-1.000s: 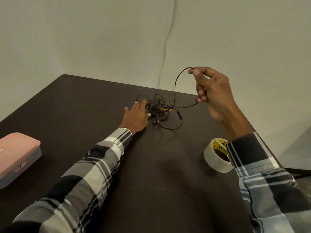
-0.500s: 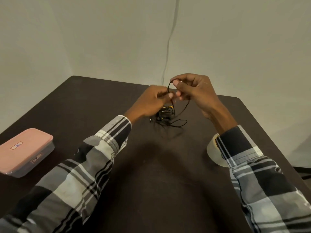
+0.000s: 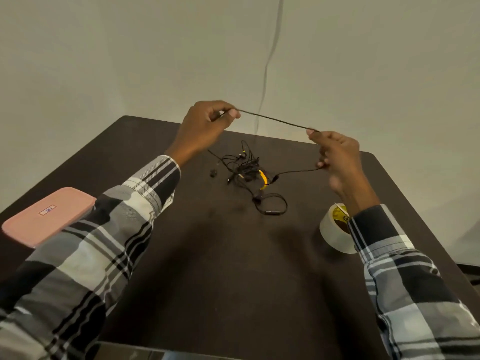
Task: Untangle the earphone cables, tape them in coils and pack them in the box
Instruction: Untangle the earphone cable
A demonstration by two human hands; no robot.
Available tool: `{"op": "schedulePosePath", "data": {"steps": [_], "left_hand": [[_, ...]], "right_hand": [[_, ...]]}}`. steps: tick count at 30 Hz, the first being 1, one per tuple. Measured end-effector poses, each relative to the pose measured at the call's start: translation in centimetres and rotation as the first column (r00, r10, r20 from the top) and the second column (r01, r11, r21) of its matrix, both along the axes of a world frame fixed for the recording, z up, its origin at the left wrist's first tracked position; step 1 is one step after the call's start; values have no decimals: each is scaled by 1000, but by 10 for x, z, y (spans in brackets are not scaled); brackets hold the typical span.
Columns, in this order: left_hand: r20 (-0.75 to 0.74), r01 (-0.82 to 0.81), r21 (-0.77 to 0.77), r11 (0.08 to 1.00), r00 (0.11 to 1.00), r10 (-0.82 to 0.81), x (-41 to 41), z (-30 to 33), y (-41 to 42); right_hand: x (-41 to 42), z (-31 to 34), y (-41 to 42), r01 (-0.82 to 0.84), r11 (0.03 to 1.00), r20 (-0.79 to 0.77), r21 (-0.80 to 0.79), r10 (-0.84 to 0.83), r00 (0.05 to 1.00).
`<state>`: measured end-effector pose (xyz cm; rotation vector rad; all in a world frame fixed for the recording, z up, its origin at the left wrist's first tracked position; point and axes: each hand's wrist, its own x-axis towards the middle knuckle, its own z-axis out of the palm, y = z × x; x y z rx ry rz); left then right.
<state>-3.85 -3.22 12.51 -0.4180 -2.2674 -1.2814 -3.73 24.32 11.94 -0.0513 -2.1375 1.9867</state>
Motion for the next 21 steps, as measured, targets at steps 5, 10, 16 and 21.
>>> {"op": "schedulePosePath", "data": {"steps": [5, 10, 16, 21], "left_hand": [[11, -202, -424, 883, 974, 228, 0, -26, -31], [104, -249, -393, 885, 944, 312, -2, -38, -39], [244, -201, -264, 943, 932, 267, -2, -45, -40], [478, -78, -149, 986, 867, 141, 3, -36, -31]], "right_hand": [[-3, 19, 2, 116, 990, -85, -78, -123, 989], [-5, 24, -6, 203, 978, -155, -56, -209, 966], [-7, 31, -9, 252, 965, -172, -71, -261, 950], [-3, 30, -12, 231, 973, -116, -29, -233, 966]]}}
